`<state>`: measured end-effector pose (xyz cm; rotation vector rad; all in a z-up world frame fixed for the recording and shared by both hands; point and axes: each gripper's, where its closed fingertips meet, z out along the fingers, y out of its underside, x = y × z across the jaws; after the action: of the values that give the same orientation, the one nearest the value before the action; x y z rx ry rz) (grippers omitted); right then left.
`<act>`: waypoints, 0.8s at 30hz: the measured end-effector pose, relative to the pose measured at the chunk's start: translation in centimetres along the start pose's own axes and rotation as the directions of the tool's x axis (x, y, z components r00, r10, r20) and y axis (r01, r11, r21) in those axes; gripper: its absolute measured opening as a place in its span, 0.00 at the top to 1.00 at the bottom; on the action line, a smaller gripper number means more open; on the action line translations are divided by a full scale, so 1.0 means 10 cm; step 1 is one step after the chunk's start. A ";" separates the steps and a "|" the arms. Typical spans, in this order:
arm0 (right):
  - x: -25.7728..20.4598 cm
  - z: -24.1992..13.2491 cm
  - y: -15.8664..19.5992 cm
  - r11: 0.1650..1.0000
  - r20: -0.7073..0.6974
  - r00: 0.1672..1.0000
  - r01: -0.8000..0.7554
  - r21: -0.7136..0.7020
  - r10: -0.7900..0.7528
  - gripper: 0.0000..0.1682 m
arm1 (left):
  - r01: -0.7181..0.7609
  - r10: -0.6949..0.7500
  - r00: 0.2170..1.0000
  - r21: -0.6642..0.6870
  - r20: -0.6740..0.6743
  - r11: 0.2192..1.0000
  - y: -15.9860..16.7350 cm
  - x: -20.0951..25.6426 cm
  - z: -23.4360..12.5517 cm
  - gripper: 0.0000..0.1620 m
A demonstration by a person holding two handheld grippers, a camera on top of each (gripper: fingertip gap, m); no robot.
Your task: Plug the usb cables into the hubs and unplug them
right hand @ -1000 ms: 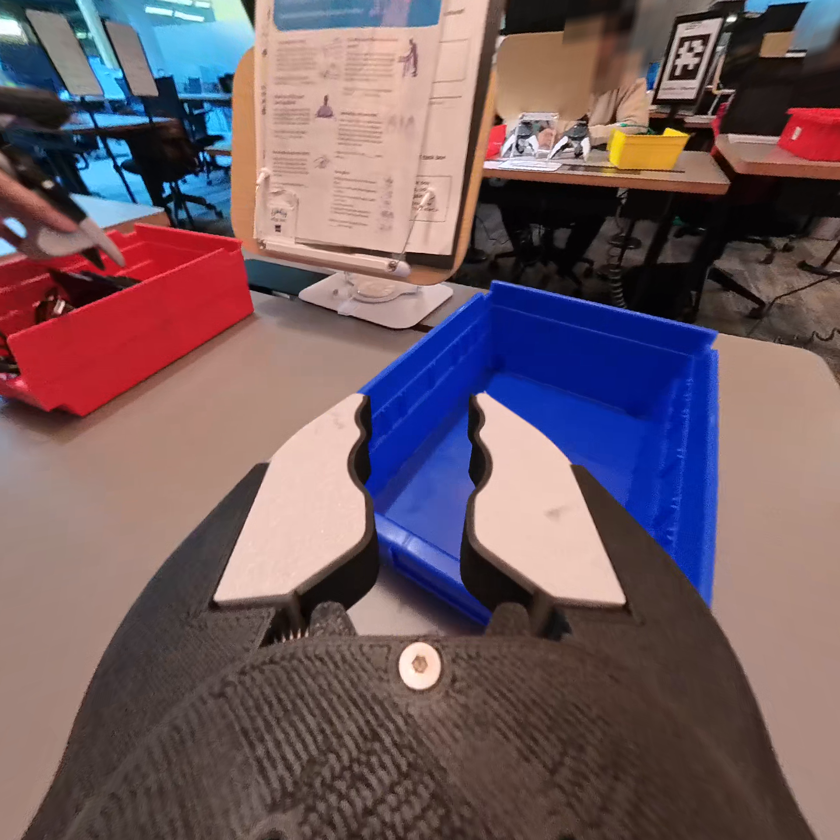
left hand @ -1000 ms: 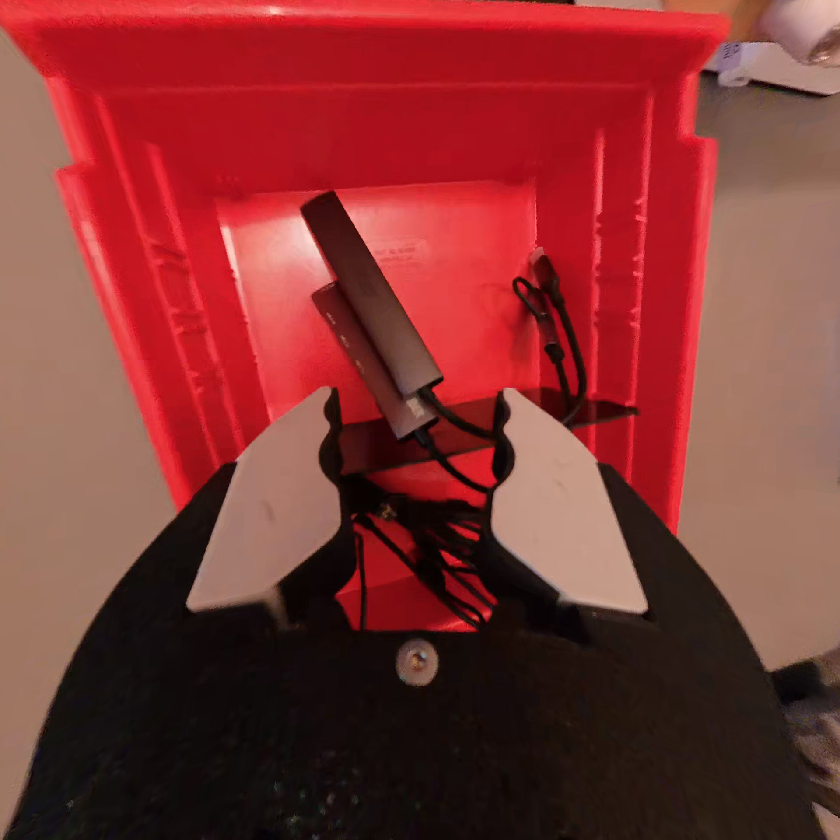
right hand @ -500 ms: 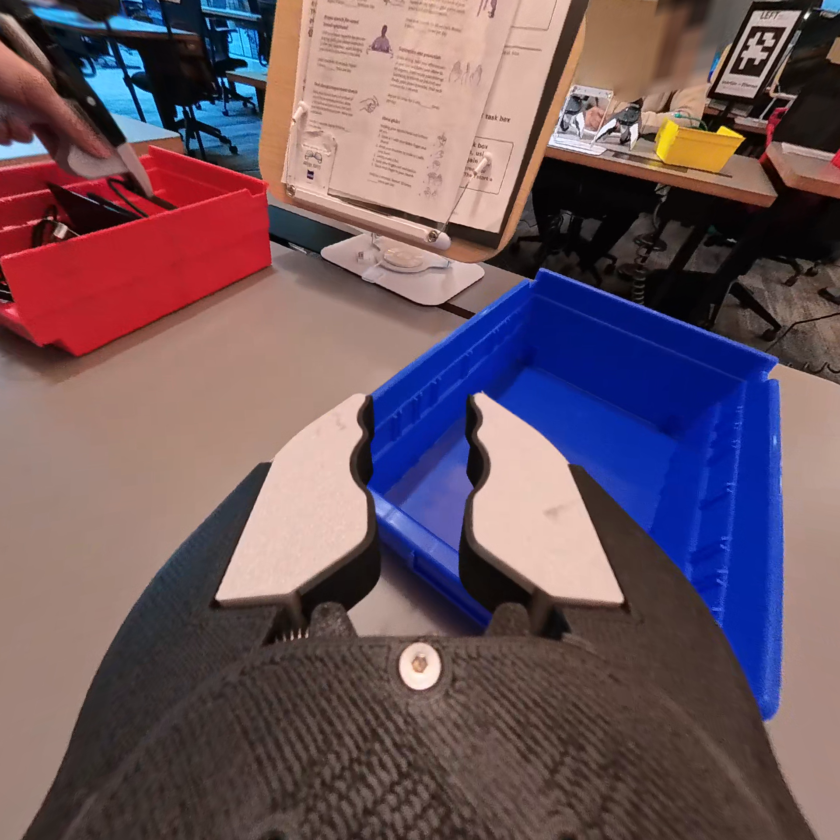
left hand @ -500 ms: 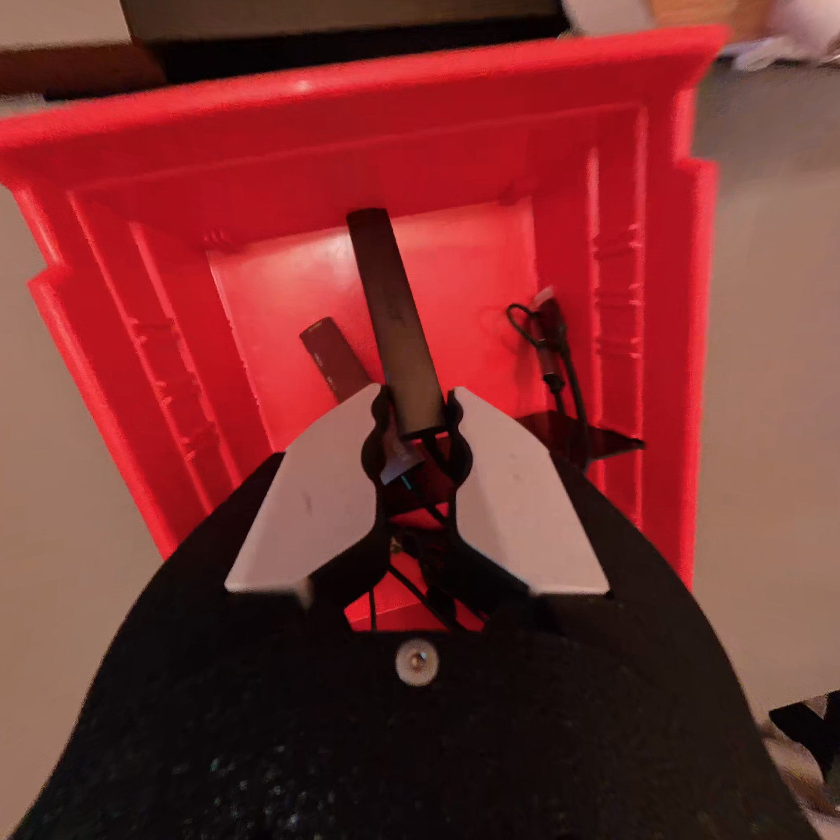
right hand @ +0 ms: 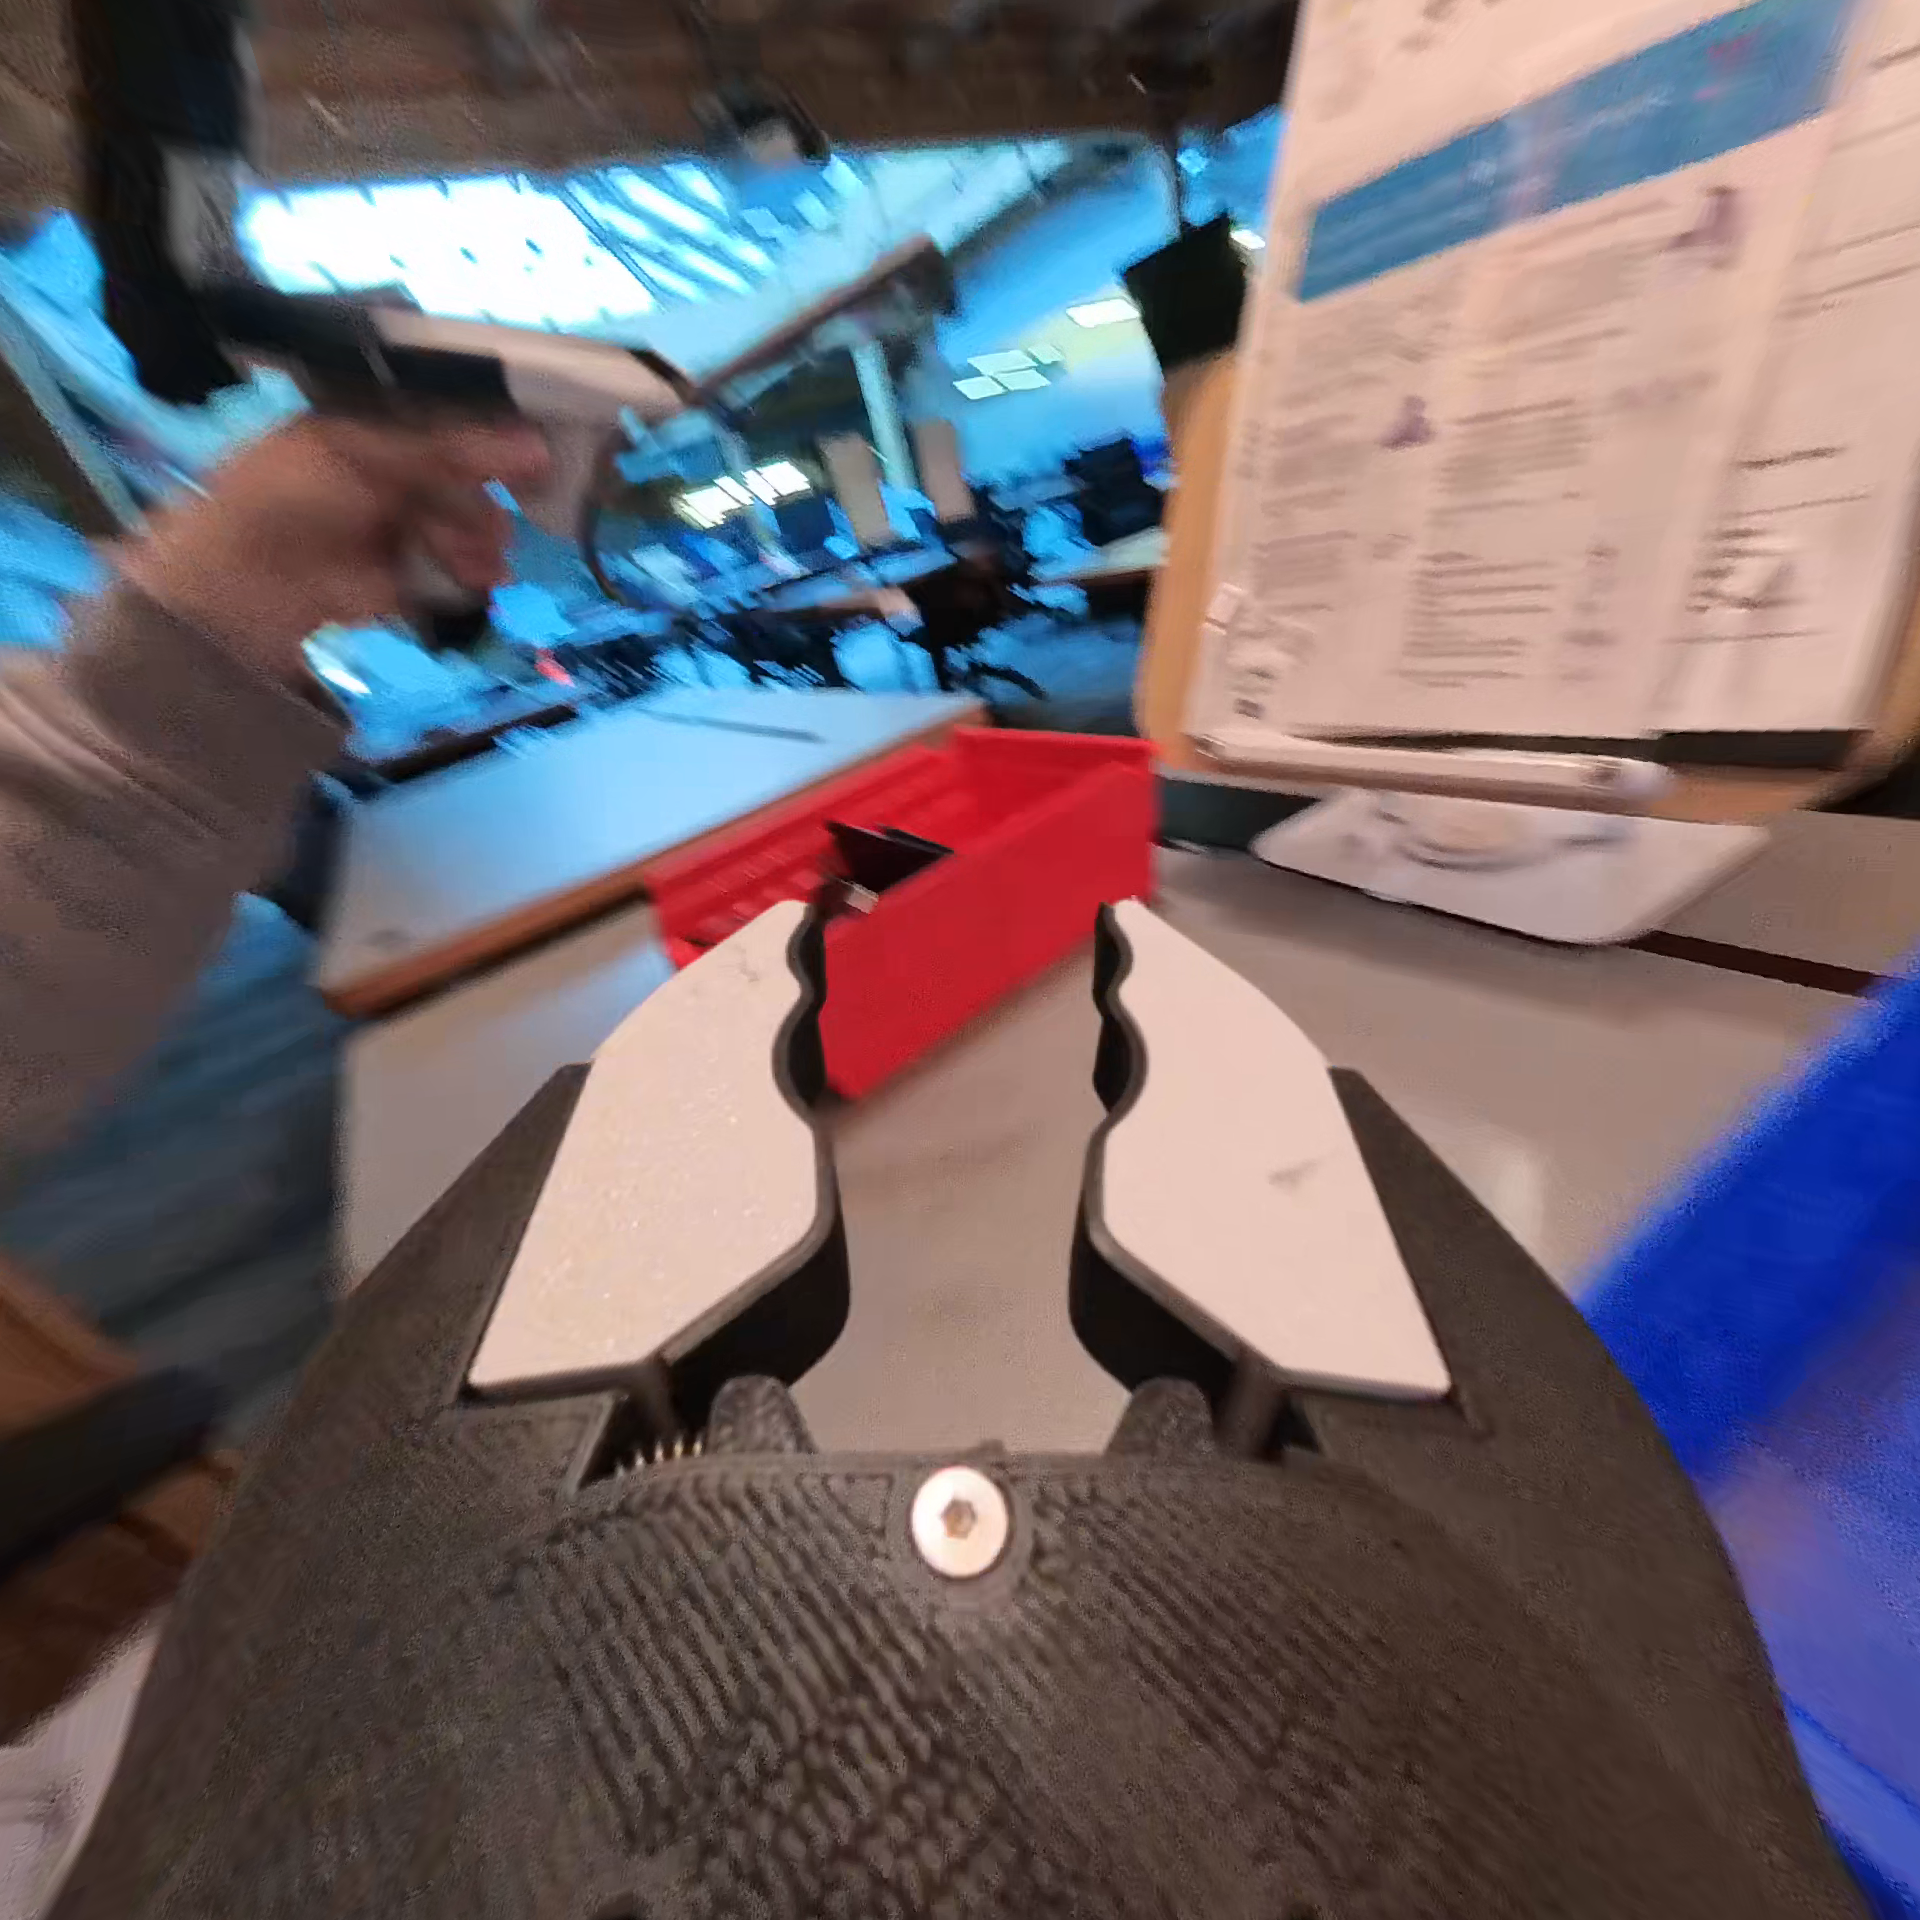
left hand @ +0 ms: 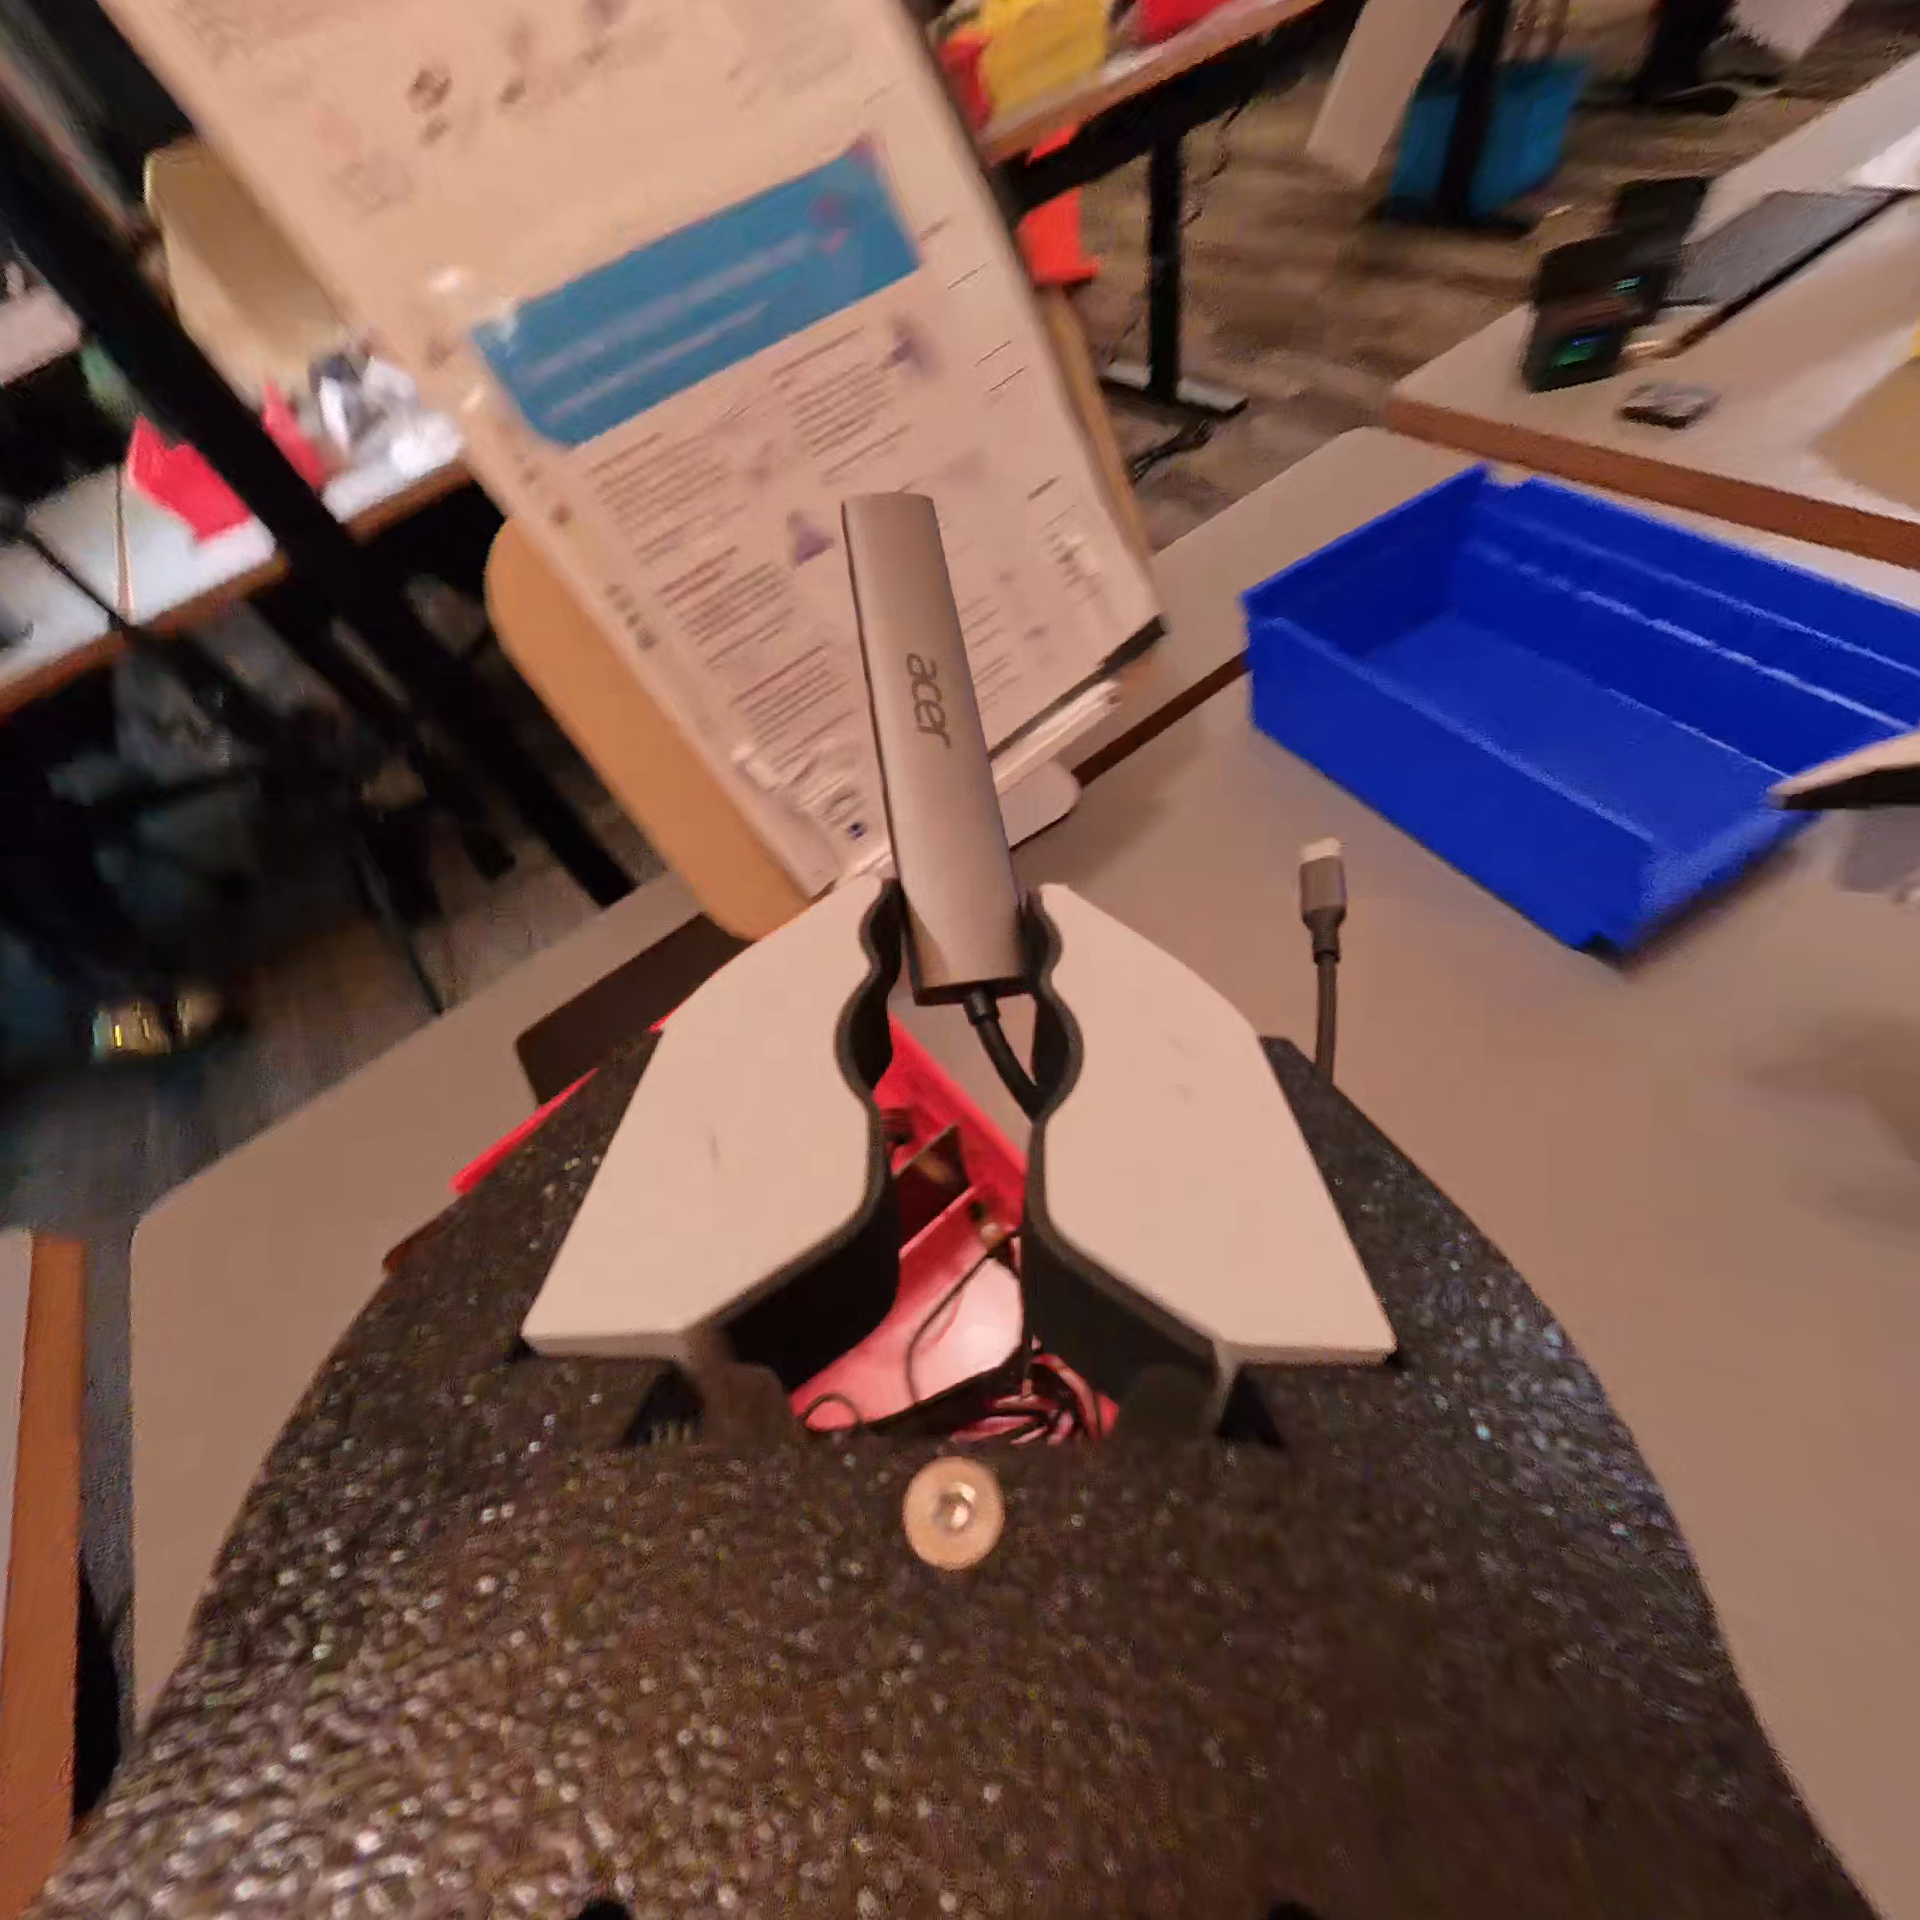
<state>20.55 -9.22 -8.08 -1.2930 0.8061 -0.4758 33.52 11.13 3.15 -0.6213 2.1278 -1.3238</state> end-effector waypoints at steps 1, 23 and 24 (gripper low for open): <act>-0.14 0.04 -0.05 0.998 0.061 0.997 -0.054 0.042 0.052 0.69 | -0.041 0.041 0.999 0.033 -0.008 0.999 0.01 0.23 -0.05 0.86; -0.74 0.20 0.62 0.927 0.545 0.760 -0.360 -0.101 0.354 0.94 | -0.523 0.486 0.852 0.350 0.193 0.777 1.33 2.42 0.20 0.86; -0.74 0.16 0.59 0.927 0.564 0.745 -0.357 -0.116 0.357 0.94 | -0.465 0.466 0.879 0.391 0.099 0.794 1.31 2.48 0.17 0.84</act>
<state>16.24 -1.46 -11.73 -1.1523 0.5100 0.2344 15.05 -0.44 -14.53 0.0830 1.7617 -1.4041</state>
